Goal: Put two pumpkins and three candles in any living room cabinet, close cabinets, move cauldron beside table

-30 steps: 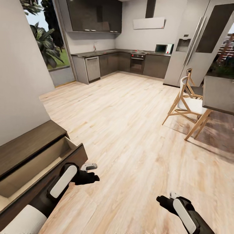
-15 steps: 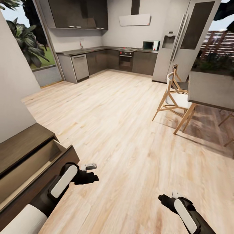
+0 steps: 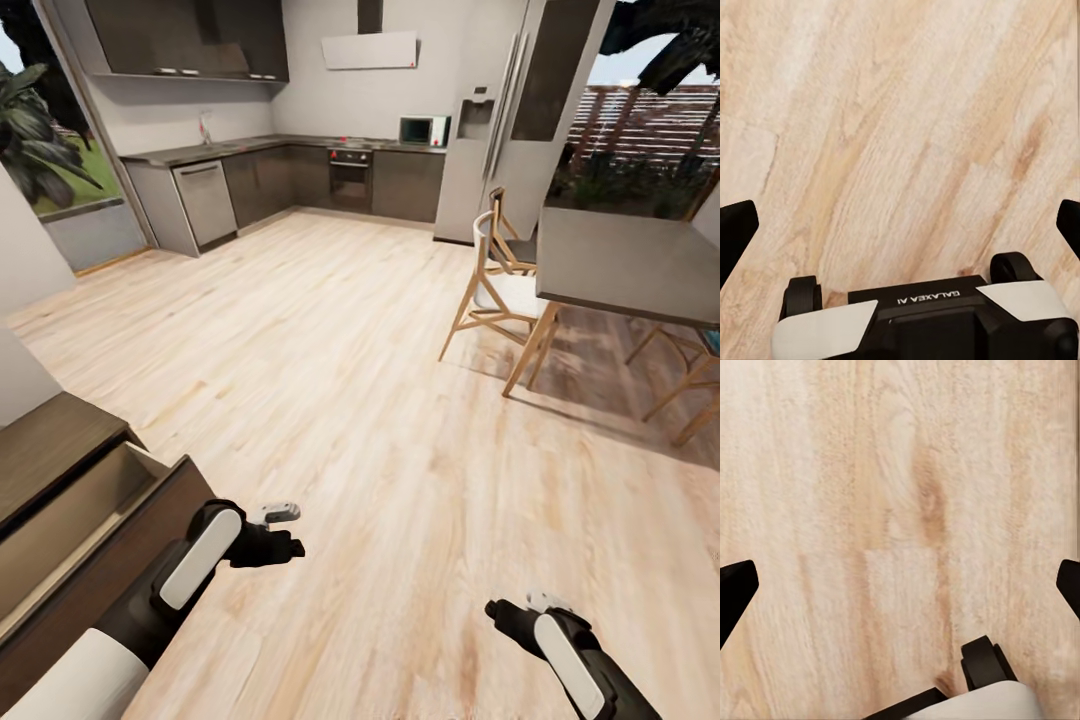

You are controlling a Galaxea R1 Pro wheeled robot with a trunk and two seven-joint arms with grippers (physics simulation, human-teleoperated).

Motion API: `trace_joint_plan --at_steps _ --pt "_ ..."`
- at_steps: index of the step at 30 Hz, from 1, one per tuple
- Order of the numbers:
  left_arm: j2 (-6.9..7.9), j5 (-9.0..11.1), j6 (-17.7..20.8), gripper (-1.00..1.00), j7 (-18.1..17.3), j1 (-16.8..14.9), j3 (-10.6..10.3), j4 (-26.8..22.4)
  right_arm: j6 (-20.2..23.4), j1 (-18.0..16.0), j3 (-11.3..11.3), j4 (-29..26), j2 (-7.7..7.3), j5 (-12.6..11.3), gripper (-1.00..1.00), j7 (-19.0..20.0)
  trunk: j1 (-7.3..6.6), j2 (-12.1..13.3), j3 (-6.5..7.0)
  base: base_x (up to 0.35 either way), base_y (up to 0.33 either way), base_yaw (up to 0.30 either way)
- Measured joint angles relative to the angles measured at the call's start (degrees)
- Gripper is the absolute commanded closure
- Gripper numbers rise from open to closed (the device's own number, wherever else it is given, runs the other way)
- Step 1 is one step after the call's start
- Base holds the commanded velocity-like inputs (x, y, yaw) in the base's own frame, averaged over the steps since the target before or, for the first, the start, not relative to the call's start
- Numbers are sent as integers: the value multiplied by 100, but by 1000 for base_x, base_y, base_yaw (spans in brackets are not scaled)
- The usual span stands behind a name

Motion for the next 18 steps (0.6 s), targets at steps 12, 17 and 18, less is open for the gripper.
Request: trace_joint_plan --at_steps 12,17,18 --pt "-34 -9 0 -100 8 0 0 46 57 -584 1129 123 225 -20 -100 49 0 0 -86 0 0 -188" --pt "-154 -16 0 -100 12 0 -10 81 44 -711 1298 496 147 -51 -100 57 0 0 -125 0 0 -171" --pt "-164 -16 0 -100 11 0 -12 83 43 -717 1304 524 128 -53 -100 57 0 0 -133 0 0 -179"
